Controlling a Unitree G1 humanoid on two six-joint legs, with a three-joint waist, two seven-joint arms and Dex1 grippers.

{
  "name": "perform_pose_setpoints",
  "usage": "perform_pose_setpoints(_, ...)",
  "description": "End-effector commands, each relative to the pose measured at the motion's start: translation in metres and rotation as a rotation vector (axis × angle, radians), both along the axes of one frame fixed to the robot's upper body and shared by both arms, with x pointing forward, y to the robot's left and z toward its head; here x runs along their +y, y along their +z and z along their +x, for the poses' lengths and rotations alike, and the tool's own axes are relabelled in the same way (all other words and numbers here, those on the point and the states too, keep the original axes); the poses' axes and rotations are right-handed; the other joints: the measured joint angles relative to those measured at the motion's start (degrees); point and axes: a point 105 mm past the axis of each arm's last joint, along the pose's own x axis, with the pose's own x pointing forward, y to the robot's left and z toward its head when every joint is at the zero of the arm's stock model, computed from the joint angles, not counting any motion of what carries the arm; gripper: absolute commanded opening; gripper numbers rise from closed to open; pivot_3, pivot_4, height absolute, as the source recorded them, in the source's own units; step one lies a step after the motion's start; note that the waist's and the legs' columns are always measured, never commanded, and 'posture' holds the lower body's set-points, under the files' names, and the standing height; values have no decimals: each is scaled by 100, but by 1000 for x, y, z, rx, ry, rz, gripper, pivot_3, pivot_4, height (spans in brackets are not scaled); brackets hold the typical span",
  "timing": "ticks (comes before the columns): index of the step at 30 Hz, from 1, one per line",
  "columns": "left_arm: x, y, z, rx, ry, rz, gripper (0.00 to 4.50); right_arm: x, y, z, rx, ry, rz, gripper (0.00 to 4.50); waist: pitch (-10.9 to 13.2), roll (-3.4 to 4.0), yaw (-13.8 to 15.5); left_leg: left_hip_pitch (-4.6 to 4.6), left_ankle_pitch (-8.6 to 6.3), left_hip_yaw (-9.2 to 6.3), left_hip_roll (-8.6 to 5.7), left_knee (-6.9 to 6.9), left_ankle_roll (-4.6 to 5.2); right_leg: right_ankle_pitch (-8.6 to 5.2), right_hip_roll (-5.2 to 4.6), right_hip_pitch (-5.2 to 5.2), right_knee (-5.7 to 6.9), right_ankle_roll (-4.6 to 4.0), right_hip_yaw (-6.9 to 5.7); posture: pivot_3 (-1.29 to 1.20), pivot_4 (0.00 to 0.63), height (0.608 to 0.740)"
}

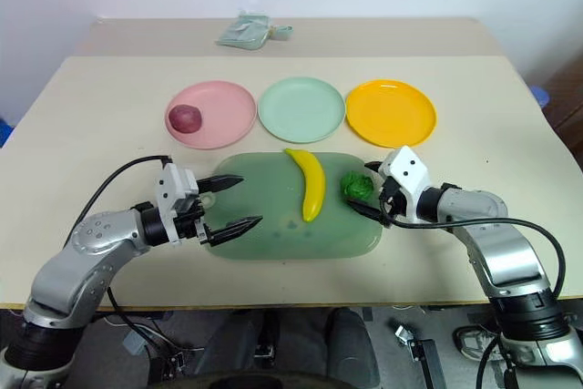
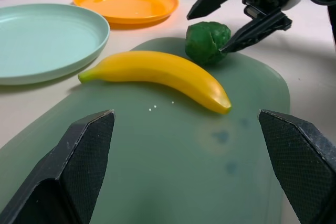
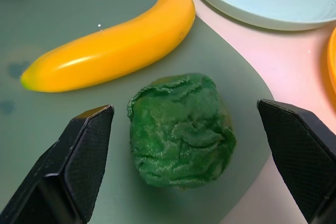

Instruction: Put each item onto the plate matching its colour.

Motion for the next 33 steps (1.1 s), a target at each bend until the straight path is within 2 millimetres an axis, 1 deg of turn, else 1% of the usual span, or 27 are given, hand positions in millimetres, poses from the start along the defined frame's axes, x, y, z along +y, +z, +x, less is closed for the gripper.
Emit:
perform_pose_setpoints(1,-5,5,-3,-27,-31,4,4464,-1,6,1,-30,-3,14,4500,0,0,-5,0,0,0,0,0,0,0,0,0,0,0,0,0,150,740)
perform_pose_setpoints(4,-3,3,-1,-26,-21,10,4500,1,8,1,-31,1,30,3698,0,0,-16,0,0,-1,2,-1,-1,0,1,-2,1,0,0,0,150,740)
perform_pose_setpoints(5,-2,3,-1,-25,-14,10,4500,2,10,2,-42,-3,35,3149,0,0,-15,0,0,-1,2,-1,-1,0,1,-2,1,0,0,0,150,740)
perform_pose_setpoints(7,0,2,0,-24,-4,10,4500,2,13,5,-55,-6,39,2205,0,0,-13,0,0,-1,2,0,-1,0,1,-2,1,0,0,0,150,740)
perform_pose_setpoints(8,0,2,-1,-22,0,10,4500,2,13,5,-60,-6,35,1839,0,0,-12,0,0,0,2,0,0,0,1,-2,0,0,0,0,150,740)
perform_pose_setpoints(12,1,1,-1,-21,10,12,4500,7,14,1,-21,35,69,1839,0,0,-11,0,0,-1,2,0,0,0,1,-2,0,0,1,0,150,740)
perform_pose_setpoints(15,3,0,-1,-23,21,15,4500,8,14,-1,8,46,81,3001,0,0,-12,0,0,-1,2,0,0,0,0,-2,0,0,1,0,150,740)
perform_pose_setpoints(16,3,0,-1,-23,23,15,4500,9,15,-1,5,50,81,3469,0,0,-11,0,0,-1,2,0,0,0,0,-2,0,0,1,0,150,740)
perform_pose_setpoints(17,4,0,-1,-23,27,16,4500,9,17,-1,-5,50,80,4038,0,0,-12,0,0,-1,2,0,-1,0,0,-2,0,0,1,0,150,740)
perform_pose_setpoints(18,6,0,0,-23,34,18,4500,10,19,0,-17,45,78,4423,0,0,-12,0,0,-1,2,0,0,0,0,-2,0,0,1,0,150,740)
perform_pose_setpoints(21,16,0,3,-24,79,22,4500,14,29,-1,-54,64,84,4423,0,0,-16,0,0,-1,2,-1,-1,0,0,-3,0,0,2,0,150,740)
perform_pose_setpoints(25,31,2,6,-33,136,28,4500,28,53,2,-93,78,163,4423,0,0,-19,0,0,-1,3,-1,-1,0,0,-5,1,0,2,0,150,740)
perform_pose_setpoints(27,42,2,8,-39,174,47,4500,46,60,10,-107,70,156,4423,0,1,-25,0,0,-2,4,-1,-1,0,-1,-6,1,-1,2,0,150,740)
perform_pose_setpoints(29,48,1,8,-41,193,57,4500,61,60,20,-88,27,135,4423,-1,2,-36,0,0,-2,4,-2,-3,0,-1,-10,2,-1,3,0,150,740)
perform_pose_setpoints(33,49,3,8,-48,197,54,4500,81,49,40,-7,-103,71,4423,-1,2,-21,-4,1,-1,4,-5,-6,-1,-5,-18,5,-3,4,0,150,740)
